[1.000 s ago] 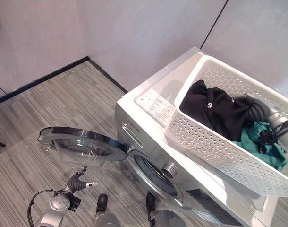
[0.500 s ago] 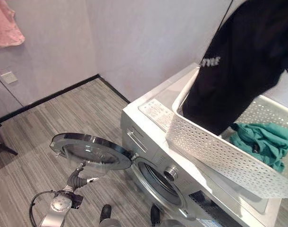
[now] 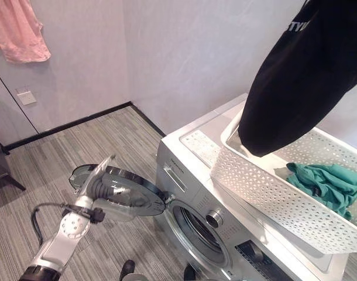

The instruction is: Grab the laundry basket,head to the washer,open it,put in the laundry and shut it.

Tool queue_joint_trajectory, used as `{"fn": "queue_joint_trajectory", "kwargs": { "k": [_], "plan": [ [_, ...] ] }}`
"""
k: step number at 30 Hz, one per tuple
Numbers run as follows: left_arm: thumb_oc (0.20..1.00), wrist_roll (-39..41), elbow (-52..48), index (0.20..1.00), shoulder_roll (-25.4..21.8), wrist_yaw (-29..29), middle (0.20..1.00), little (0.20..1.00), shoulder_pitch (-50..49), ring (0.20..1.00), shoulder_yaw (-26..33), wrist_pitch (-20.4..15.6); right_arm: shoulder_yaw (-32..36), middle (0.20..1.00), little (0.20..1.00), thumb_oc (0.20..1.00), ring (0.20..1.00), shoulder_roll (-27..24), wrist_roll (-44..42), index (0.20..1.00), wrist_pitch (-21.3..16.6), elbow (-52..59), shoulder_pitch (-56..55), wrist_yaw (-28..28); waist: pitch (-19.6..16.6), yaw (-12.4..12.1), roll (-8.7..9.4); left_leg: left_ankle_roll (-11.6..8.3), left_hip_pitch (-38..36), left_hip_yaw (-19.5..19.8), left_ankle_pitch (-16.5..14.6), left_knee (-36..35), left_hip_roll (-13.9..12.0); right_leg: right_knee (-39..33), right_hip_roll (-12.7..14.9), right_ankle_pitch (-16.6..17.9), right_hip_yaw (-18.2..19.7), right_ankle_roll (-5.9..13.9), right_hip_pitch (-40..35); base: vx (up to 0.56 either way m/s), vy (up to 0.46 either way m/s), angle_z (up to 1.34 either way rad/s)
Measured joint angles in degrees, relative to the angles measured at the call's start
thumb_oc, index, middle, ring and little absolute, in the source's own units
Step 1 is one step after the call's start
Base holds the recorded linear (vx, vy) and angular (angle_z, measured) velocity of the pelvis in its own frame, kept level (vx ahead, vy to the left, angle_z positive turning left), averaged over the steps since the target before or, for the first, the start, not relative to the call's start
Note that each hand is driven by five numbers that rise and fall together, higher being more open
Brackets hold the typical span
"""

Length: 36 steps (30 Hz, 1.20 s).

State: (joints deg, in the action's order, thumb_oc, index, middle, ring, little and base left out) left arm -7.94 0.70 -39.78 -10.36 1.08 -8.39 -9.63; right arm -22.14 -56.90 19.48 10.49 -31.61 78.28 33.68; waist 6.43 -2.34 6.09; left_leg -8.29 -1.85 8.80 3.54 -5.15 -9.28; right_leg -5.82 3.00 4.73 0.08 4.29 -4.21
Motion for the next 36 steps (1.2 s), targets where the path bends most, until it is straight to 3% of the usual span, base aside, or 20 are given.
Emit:
{"fn": "queue_joint_trajectory", "kwargs": {
  "k": [5, 10, 23, 27, 29, 31, 32, 34, 35, 36],
  "plan": [
    [1.0, -1.67, -6.03, 1.0, -0.03, -0.71, 1.0, 1.0, 8.71, 1.0, -3.3, -0.82, -2.72, 0.2, 0.2, 0.2, 0.2, 2.26, -2.47, 0.2, -0.06, -2.59, 4.01, 0.27, 0.02, 0.12, -0.08, -0.05, -0.01, 0.22, 0.03, 0.09, 0.06, 0.01, 0.05, -0.02, -0.27, -0.03, -0.14, 0.0, 0.034, 0.02],
    [1.0, -1.54, -6.76, 1.0, 3.89, -0.78, 1.0, 1.0, 16.86, 1.0, -6.76, -0.2, -3.38, 0.2, 0.2, 0.2, 0.2, 3.99, -3.05, 0.2, -0.07, -2.26, 6.28, 1.46, 0.02, 0.53, -0.14, -0.02, -0.04, 0.14, 0.04, 0.27, 0.62, 0.47, 0.53, 0.06, -0.21, 0.07, -0.17, -0.02, 0.061, 0.0],
    [1.0, 1.39, -3.52, 1.0, 5.85, -0.76, 1.0, 1.0, 17.02, 1.0, -8.21, -0.21, -6.16, 0.2, 0.2, 0.2, 0.2, 3.83, -3.13, 0.2, -0.06, -0.5, 13.06, 3.66, -0.01, 1.55, 0.31, 0.87, -1.39, -2.29, -0.42, 0.09, 2.53, 0.51, 2.41, 0.65, 2.61, 1.09, 0.08, -0.05, 0.143, -0.1],
    [1.0, 3.14, -2.84, 1.0, 5.85, -0.66, 1.0, 1.0, 16.32, 1.0, -8.23, -0.19, -7.24, 0.2, 0.2, 0.2, 0.2, 2.76, -3.17, 0.2, 0.02, -0.47, 15.05, 3.78, -0.03, 1.29, 1.75, 2.18, -2.37, -2.74, -0.83, 0.0, 4.75, 0.52, 4.02, 1.0, 4.29, 2.15, 0.03, -0.07, 0.198, -0.18],
    [1.0, 3.14, -1.77, 1.0, 5.99, -0.64, 1.0, 1.0, 18.0, 1.0, -9.41, -0.16, -7.96, 0.2, 0.2, 0.2, 0.2, 2.09, -3.49, 0.2, 0.66, -1.11, 16.37, 4.19, 0.18, 1.53, 4.03, 3.32, -2.17, -3.04, -1.54, 1.49, 6.91, 0.59, 5.84, 1.6, 4.68, 3.22, -0.01, -0.18, 0.301, -0.18],
    [1.0, 3.46, -1.76, 1.0, 6.34, -0.63, 1.0, 1.0, 18.69, 1.0, -11.91, -0.18, -8.42, 0.2, 0.2, 0.2, 0.2, 2.21, -3.48, 0.2, 0.92, -1.17, 18.08, 5.07, 0.75, 1.63, 4.28, 4.73, -2.25, -3.63, -2.2, 3.12, 7.72, 3.47, 6.14, 4.04, 4.02, 3.85, 1.3, -0.16, 0.203, -0.25],
    [1.0, 3.53, -1.67, 1.0, 6.32, -0.67, 1.0, 1.0, 18.72, 1.0, -12.4, -0.16, -9.07, 0.2, 0.2, 0.2, 0.2, 2.38, -3.54, 0.2, 1.03, -1.56, 18.81, 5.34, 1.12, 1.33, 3.85, 5.84, -2.04, -4.3, -2.9, 4.31, 7.49, 5.38, 6.09, 5.18, 2.17, 4.57, 2.44, -0.13, 0.137, -0.41],
    [1.0, 3.57, -1.69, 1.0, 6.44, -0.59, 1.0, 1.0, 18.49, 1.0, -12.84, -0.23, -10.16, 0.2, 0.2, 0.2, 0.2, 3.06, -3.55, 0.2, 0.92, -2.06, 20.41, 5.59, 2.07, 0.72, 2.83, 7.16, -2.65, -5.93, -3.7, 6.0, 8.02, 7.53, 5.52, 8.4, -4.29, 2.44, 3.38, -0.19, 0.153, -0.5],
    [1.0, 3.57, -1.71, 1.0, 6.09, -0.63, 1.0, 1.0, 18.57, 1.0, -12.83, -0.23, -10.18, 0.2, 0.2, 0.2, 0.2, 3.6, -3.62, 0.2, 0.85, -2.4, 21.52, 5.81, 2.41, -0.06, 2.34, 8.63, -1.68, -6.39, -4.64, 7.89, 8.51, 6.86, 5.79, 10.08, -5.52, 3.12, 3.72, -0.23, 0.11, -0.76],
    [1.0, 3.66, -1.62, 1.0, 5.88, -0.53, 1.0, 1.0, 18.51, 1.0, -11.69, -0.18, -9.88, 0.2, 0.2, 0.2, 0.2, 4.3, -4.66, 0.2, 0.45, -2.3, 24.63, 6.46, 3.73, -1.55, 0.12, 10.08, 0.03, -8.53, -4.22, 9.67, 6.83, 14.98, 5.75, 5.85, -9.81, 3.27, 7.07, -0.23, 0.084, -0.69]
  ]
}}
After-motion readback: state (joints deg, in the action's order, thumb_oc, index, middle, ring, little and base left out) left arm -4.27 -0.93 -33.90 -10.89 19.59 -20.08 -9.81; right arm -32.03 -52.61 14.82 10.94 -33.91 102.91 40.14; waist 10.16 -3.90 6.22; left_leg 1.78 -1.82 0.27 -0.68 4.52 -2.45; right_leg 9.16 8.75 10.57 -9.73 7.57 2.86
